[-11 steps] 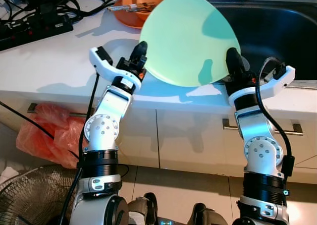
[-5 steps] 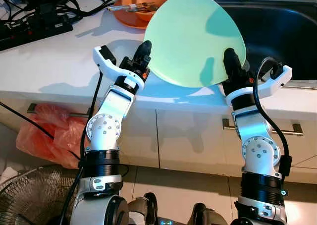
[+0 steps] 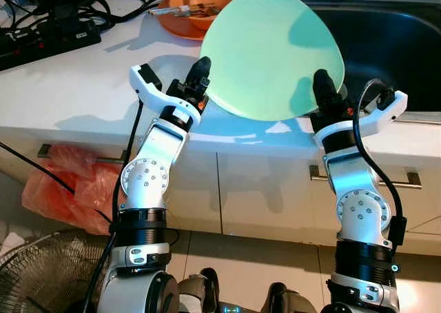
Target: Kitchen organization
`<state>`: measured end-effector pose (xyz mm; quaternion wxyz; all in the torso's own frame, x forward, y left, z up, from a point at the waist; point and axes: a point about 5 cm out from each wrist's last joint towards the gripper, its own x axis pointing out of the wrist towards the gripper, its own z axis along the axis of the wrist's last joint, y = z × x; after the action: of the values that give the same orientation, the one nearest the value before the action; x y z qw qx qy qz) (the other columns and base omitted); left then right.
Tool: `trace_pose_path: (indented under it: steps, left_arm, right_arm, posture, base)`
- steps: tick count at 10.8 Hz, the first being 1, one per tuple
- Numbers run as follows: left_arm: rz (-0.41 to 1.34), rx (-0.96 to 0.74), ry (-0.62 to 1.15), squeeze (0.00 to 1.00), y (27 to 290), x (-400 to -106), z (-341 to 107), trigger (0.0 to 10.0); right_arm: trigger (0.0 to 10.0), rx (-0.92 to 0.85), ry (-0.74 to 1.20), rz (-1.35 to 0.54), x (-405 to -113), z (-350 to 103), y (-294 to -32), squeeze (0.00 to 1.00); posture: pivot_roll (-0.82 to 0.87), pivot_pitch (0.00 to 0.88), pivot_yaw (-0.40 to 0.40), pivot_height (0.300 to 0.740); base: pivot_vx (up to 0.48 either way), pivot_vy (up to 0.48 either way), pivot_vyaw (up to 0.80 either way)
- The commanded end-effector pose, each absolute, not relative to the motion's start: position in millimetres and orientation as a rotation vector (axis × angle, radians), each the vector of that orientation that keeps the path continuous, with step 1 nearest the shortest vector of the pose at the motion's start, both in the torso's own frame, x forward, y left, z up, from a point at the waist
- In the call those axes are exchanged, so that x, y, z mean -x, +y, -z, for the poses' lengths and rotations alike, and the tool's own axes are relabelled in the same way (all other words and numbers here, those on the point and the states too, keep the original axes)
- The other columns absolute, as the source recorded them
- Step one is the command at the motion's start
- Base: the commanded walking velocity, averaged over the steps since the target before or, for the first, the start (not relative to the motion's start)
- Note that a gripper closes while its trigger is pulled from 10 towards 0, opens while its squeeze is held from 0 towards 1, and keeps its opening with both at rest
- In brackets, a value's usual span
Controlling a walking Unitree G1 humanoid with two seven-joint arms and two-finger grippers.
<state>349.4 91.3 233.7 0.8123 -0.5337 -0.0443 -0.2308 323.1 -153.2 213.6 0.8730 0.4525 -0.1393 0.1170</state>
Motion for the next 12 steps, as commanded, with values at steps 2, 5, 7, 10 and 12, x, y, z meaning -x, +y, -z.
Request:
trace_pose_path:
  steps: [2, 5, 7, 10, 12]
  left_arm:
    - [0.582, 1.162, -0.133, 0.00, 66, -347, -253, 10.0]
    - [0.604, 1.075, -0.097, 1.00, 58, -344, -246, 10.0]
    - [0.594, 1.073, -0.087, 1.00, 58, -344, -244, 10.0]
    - [0.602, 1.058, -0.082, 0.00, 58, -344, -244, 10.0]
    - [0.607, 1.028, -0.073, 0.00, 56, -342, -241, 10.0]
  right_arm:
    - [0.0, -0.972, -0.302, -0.265, -322, -217, -151, 0.00]
    - [0.0, -0.989, -0.311, -0.259, -322, -218, -153, 0.00]
    - [0.0, -1.012, -0.321, -0.247, -322, -219, -155, 0.00]
    - [0.0, -1.099, -0.373, -0.183, -325, -225, -166, 0.00]
    - [0.0, -1.134, -0.382, -0.147, -327, -225, -172, 0.00]
  posture:
    - [0.07, 0.168, 0.076, 0.740]
    - [0.06, 0.169, 0.077, 0.740]
    - [0.06, 0.165, 0.077, 0.740]
    - [0.06, 0.165, 0.078, 0.740]
    - [0.07, 0.163, 0.075, 0.740]
  base:
    - [0.000, 0.000, 0.00]
    - [0.000, 0.000, 0.00]
    - [0.000, 0.000, 0.00]
    - [0.000, 0.000, 0.00]
    - [0.000, 0.000, 0.00]
